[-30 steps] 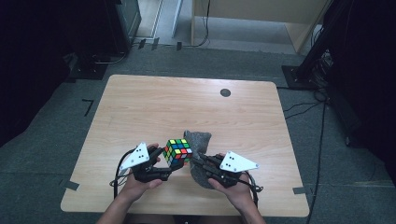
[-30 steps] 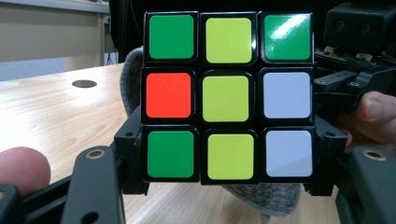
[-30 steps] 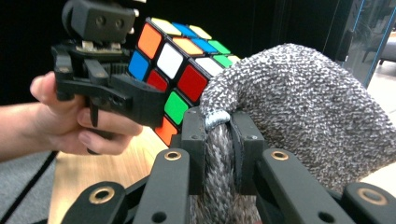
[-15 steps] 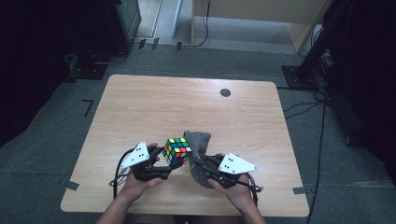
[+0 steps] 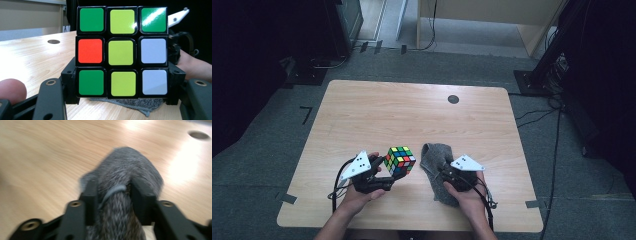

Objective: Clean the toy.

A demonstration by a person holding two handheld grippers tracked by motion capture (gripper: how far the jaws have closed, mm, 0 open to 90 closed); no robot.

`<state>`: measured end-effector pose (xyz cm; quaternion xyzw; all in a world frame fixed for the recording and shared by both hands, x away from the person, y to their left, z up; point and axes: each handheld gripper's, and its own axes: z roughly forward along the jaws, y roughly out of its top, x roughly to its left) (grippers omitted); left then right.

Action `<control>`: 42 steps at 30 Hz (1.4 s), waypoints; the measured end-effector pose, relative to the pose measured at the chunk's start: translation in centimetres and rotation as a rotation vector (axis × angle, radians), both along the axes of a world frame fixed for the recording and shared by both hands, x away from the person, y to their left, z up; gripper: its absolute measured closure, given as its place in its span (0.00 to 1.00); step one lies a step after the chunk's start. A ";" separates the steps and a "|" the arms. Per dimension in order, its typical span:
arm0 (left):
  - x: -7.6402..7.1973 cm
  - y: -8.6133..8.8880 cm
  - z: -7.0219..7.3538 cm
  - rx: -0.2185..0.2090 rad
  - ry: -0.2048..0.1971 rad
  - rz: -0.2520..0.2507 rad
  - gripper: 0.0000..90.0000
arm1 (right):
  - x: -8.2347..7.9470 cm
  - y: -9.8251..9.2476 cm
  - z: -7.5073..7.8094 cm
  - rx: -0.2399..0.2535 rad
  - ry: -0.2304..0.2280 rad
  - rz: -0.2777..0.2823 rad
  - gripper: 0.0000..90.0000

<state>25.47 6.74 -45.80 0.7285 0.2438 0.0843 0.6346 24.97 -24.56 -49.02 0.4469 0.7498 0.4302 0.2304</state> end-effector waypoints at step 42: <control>-0.1 -0.4 -0.4 0.016 0.013 -0.011 0.38 | -0.2 -0.4 -1.9 0.083 0.040 0.012 0.94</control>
